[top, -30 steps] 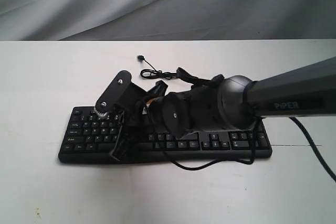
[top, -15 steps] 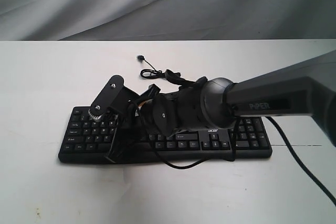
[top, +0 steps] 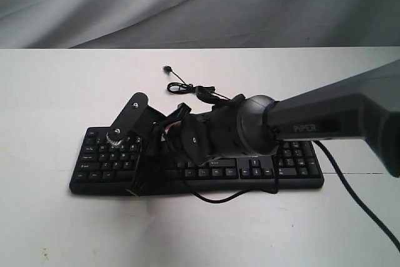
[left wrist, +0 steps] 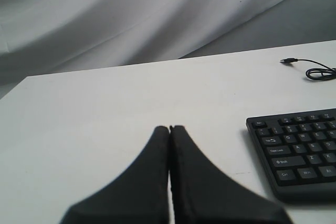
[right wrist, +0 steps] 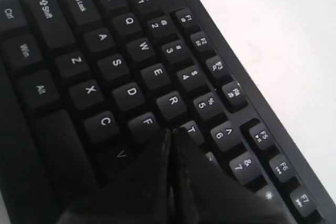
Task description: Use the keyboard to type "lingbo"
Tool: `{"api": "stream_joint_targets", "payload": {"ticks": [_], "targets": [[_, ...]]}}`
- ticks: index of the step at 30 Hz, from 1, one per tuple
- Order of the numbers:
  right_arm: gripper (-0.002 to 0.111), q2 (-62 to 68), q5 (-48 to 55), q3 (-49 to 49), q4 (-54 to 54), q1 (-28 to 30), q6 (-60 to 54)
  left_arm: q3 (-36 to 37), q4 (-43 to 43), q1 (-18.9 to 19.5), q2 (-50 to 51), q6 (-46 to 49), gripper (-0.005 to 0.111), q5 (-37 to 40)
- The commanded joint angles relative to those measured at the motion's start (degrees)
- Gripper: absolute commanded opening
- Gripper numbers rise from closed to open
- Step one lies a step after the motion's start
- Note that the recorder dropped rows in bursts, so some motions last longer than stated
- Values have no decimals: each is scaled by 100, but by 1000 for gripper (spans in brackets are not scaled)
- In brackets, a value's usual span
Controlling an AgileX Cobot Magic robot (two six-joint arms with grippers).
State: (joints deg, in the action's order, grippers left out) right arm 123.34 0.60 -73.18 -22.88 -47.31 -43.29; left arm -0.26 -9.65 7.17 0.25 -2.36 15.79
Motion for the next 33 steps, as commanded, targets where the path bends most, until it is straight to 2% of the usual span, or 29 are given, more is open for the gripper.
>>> {"api": "stream_joint_targets", "payload": {"ticks": [1, 22, 33], "targets": [[0, 7, 14, -28, 68, -3, 32, 26, 10, -42, -25, -25, 0, -57], [0, 123, 11, -28, 68, -3, 9, 26, 10, -42, -25, -25, 0, -57], [0, -217, 171, -14, 218, 8, 23, 26, 10, -42, -25, -25, 0, -57]]}}
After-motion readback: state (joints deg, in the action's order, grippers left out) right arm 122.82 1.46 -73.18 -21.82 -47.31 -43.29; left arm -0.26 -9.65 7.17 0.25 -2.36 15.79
